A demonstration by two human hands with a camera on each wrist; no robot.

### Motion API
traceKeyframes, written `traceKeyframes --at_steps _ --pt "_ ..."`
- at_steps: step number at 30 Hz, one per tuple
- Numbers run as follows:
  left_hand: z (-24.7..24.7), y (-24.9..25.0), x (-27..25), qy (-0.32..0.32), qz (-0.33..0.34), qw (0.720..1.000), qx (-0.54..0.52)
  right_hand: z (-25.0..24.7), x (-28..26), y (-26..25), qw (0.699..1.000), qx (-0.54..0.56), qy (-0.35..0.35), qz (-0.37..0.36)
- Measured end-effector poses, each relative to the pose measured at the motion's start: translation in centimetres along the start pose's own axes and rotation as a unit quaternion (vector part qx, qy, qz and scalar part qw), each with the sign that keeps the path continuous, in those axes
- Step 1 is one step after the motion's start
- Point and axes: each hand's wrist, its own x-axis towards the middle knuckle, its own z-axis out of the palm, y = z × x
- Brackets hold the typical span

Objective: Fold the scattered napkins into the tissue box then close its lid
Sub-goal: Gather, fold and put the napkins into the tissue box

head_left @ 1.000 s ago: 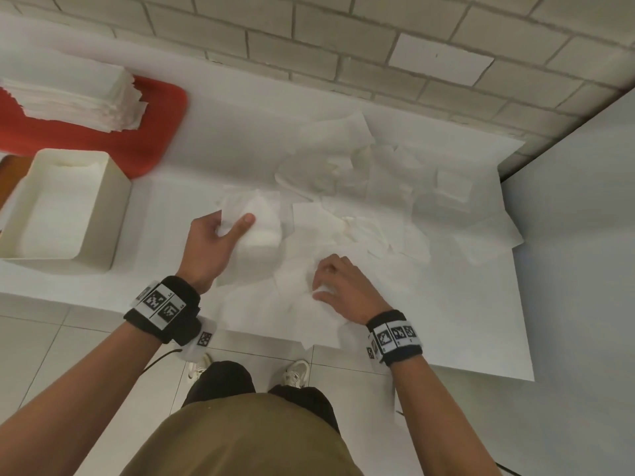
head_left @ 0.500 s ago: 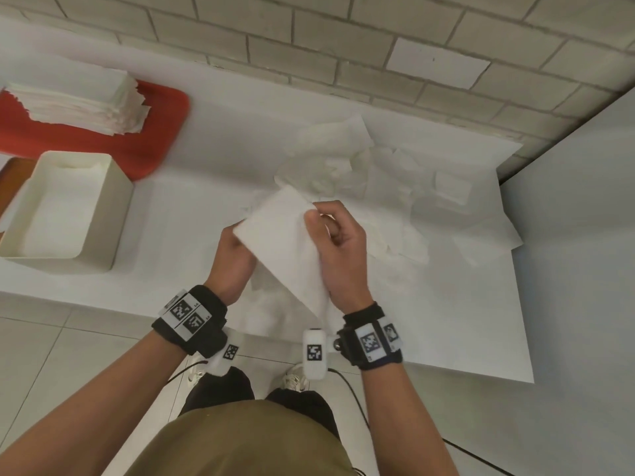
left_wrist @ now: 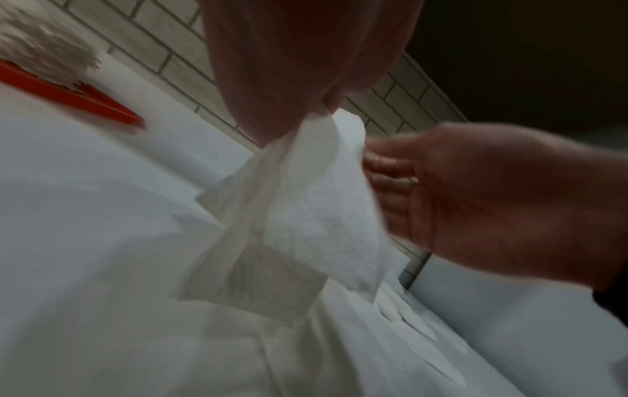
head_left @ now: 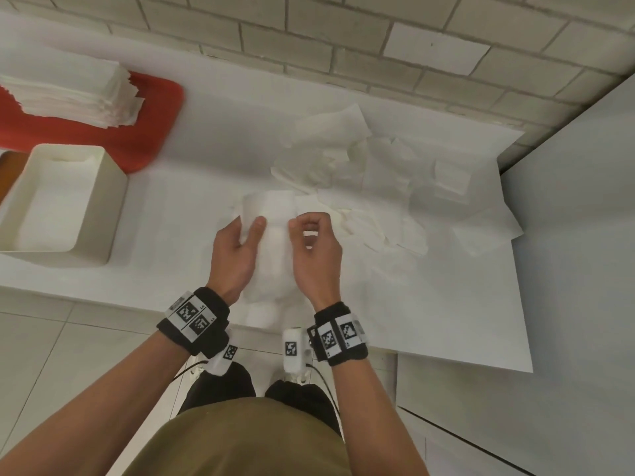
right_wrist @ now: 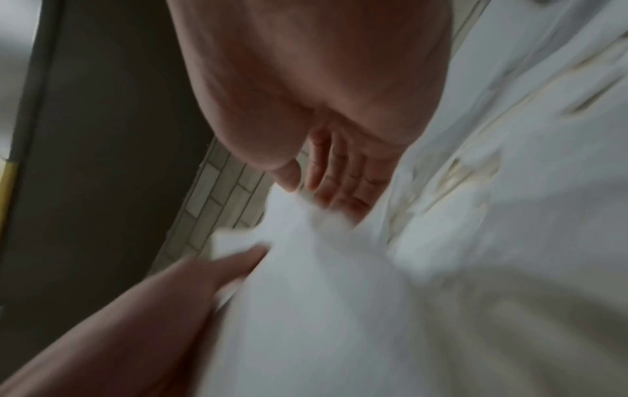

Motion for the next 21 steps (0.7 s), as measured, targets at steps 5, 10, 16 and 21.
traceKeyframes --at_steps 5,10,16,21 --pt "-3.5 -0.6 1.1 0.049 0.028 0.998 0.035 -6.7 4.5 4.6 0.923 -0.331 -0.164 -0.105" --pt "-6.2 -0.9 2.2 0.045 0.117 0.990 0.070 -7.3 6.2 7.5 0.778 -0.517 -0.328 -0.143" --pt "-7.1 -1.4 1.9 0.043 0.157 0.978 0.130 -7.2 7.0 6.2 0.776 -0.518 -0.339 -0.123" --pt "-6.4 -1.4 0.9 0.047 0.072 0.994 0.071 -9.4 4.3 -1.5 0.956 -0.155 -0.233 -0.090"
